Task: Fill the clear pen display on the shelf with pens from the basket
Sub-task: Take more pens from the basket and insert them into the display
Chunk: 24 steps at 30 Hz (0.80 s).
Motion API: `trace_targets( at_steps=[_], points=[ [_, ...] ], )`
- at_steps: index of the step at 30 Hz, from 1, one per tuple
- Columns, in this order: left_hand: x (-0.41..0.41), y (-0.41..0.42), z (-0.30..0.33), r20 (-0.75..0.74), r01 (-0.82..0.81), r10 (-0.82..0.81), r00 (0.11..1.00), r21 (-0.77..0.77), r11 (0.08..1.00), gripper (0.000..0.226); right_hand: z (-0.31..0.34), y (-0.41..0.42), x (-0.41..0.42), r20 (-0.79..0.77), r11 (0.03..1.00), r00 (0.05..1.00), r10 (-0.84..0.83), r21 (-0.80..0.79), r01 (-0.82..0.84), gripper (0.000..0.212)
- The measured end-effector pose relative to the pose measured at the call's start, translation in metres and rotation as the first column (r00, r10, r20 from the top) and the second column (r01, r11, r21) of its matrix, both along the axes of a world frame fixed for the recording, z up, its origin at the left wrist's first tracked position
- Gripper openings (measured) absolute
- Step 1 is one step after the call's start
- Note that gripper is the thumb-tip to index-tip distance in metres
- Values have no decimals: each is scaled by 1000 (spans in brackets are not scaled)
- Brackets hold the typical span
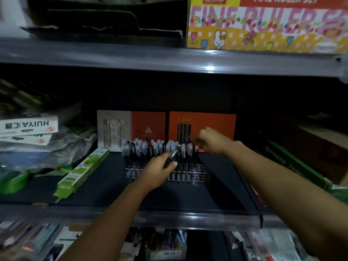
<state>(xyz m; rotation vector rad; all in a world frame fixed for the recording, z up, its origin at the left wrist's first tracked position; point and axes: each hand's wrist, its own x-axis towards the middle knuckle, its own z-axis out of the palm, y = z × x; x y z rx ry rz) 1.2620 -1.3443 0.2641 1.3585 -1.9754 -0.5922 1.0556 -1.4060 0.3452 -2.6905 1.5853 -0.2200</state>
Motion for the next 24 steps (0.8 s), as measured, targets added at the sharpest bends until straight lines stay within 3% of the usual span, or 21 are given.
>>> trace_targets(
  at_steps=[4, 9, 12, 16, 21, 24],
  points=[
    [1, 1, -1, -9, 6, -6, 1000, -7, 1000, 24, -7, 1, 8, -79, 999, 997, 8, 38, -5, 23],
    [4, 2, 1, 0, 9, -9, 1000, -5, 1000, 23, -3, 4, 9, -63, 998, 998, -3, 66, 8, 25],
    [5, 1, 3, 27, 10, -10, 1000, -19, 1000, 25, 11, 12, 5, -68, 996, 998, 2, -93, -8, 20],
    [0, 0, 6, 38, 3, -3, 999, -13, 1000, 28, 23, 30, 12, 93, 959, 967, 239, -177, -220, 16],
    [-10, 2, 10, 20, 35, -34, 999, -49, 998, 2, 22, 46, 24, 13, 917, 931, 364, -178, -356, 20],
    [-10, 4, 12, 37, 37, -36, 999, -40, 998, 3, 21, 48, 23, -4, 903, 919, 394, -184, -388, 15]
  ],
)
